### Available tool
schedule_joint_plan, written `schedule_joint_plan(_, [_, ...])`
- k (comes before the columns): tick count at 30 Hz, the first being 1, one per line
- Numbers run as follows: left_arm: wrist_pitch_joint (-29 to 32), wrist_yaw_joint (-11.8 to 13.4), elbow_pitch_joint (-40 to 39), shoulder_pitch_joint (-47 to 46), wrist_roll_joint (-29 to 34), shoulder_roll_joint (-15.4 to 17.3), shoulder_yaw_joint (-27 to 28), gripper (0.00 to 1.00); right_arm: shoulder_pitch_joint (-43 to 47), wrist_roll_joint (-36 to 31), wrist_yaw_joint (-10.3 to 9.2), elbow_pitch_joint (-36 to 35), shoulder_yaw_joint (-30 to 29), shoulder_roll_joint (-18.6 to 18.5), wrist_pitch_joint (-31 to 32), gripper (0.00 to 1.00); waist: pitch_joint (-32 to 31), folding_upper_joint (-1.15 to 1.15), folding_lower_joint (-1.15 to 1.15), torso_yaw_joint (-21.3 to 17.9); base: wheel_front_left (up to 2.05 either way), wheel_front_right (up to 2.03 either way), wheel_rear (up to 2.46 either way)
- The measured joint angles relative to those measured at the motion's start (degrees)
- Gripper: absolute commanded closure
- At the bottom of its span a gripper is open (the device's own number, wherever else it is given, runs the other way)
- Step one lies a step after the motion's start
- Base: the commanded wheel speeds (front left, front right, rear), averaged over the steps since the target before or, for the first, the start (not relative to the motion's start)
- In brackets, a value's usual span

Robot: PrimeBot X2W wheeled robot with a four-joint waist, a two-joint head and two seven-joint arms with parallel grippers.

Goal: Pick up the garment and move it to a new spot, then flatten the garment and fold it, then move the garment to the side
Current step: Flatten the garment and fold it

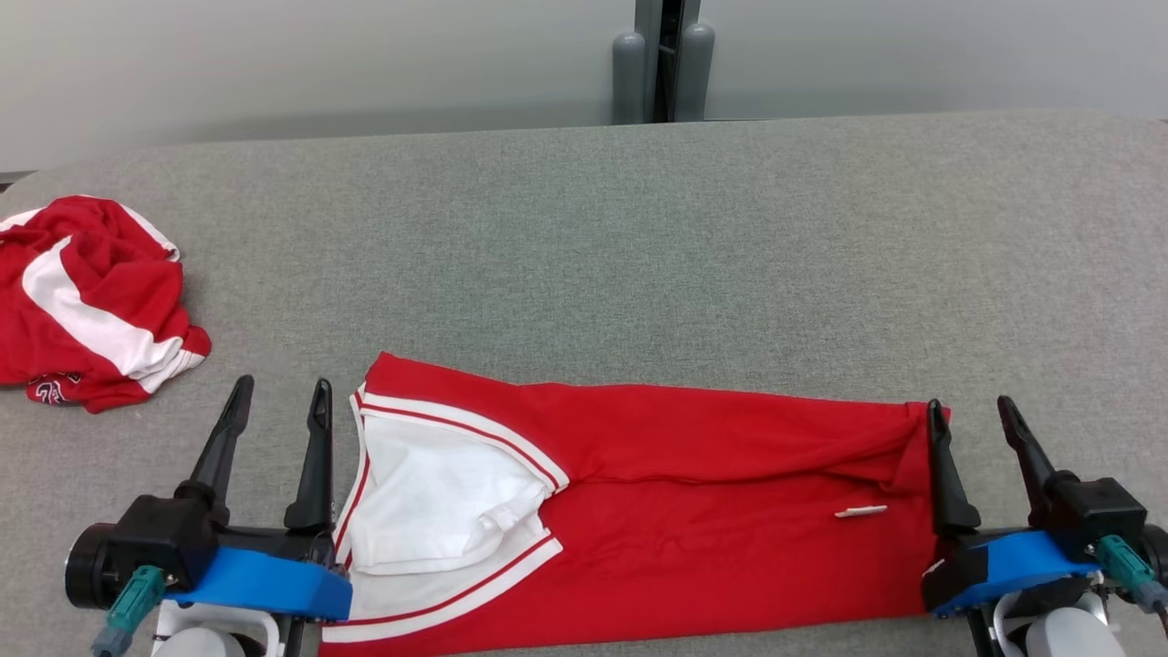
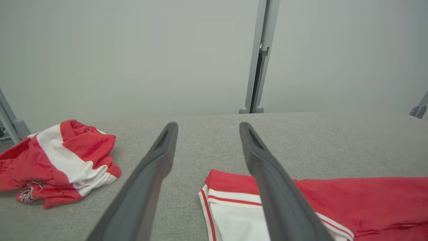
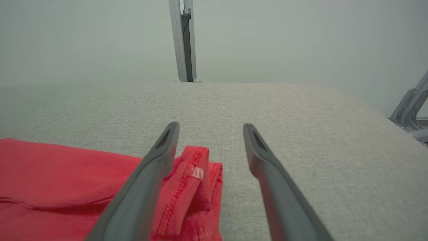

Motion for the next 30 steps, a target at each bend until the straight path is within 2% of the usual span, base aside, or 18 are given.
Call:
schedule_joint_plan(5, [0.0, -2.87, -1.37, 2.19, 6.54, -5.3, 7.44, 0.0, -0.81, -0.08, 0.0, 5.79, -0.64, 0.19, 0.75, 0.0, 0.11, 0.0, 0.0, 0.23, 0.0, 0.0, 0.0])
schedule_joint_plan(11, [0.0, -6.57, -1.89, 3.18, 12.25, -10.02, 13.96, 0.0, -2.57, 0.03, 0.0, 13.54, -1.12, 0.67, 0.65, 0.0, 0.65, 0.0, 0.0, 0.21, 0.0, 0.0, 0.0])
schedule_joint_plan(19, [0.0, -10.62, -0.99, 4.02, 16.07, -14.02, 19.73, 0.0, -4.7, 1.53, -0.03, 21.93, 0.94, 1.09, -0.08, 0.0, 0.67, 0.0, 0.01, 0.2, 0.0, 0.0, 0.0])
schedule_joint_plan(22, [0.0, -11.62, -0.58, 4.19, 17.36, -14.75, 20.84, 0.0, -5.46, 2.96, -0.13, 23.37, 2.78, 1.09, -0.27, 0.89, 0.61, 0.0, 0.0, 0.09, 0.0, 0.0, 0.0])
schedule_joint_plan(23, [0.0, -12.01, -0.53, 4.19, 17.7, -14.92, 21.11, 0.0, -5.59, 3.64, -0.13, 23.62, 3.37, 1.11, -0.29, 1.0, 0.59, 0.0, 0.0, 0.04, 0.0, 0.0, 0.0])
schedule_joint_plan(26, [0.0, -12.52, -0.44, 4.21, 18.37, -15.37, 22.05, 0.0, -6.02, 4.54, -0.01, 23.63, 4.21, 1.37, -0.25, 1.0, 0.51, 0.0, 0.01, -0.22, 0.0, 0.0, 0.0])
schedule_joint_plan(30, [0.0, -13.11, -0.31, 4.27, 19.18, -15.84, 22.7, 0.0, -5.96, 5.45, 0.05, 22.49, 3.0, -0.16, -0.02, 1.0, 0.34, 0.0, 0.01, -0.56, 0.0, 0.0, 0.0])
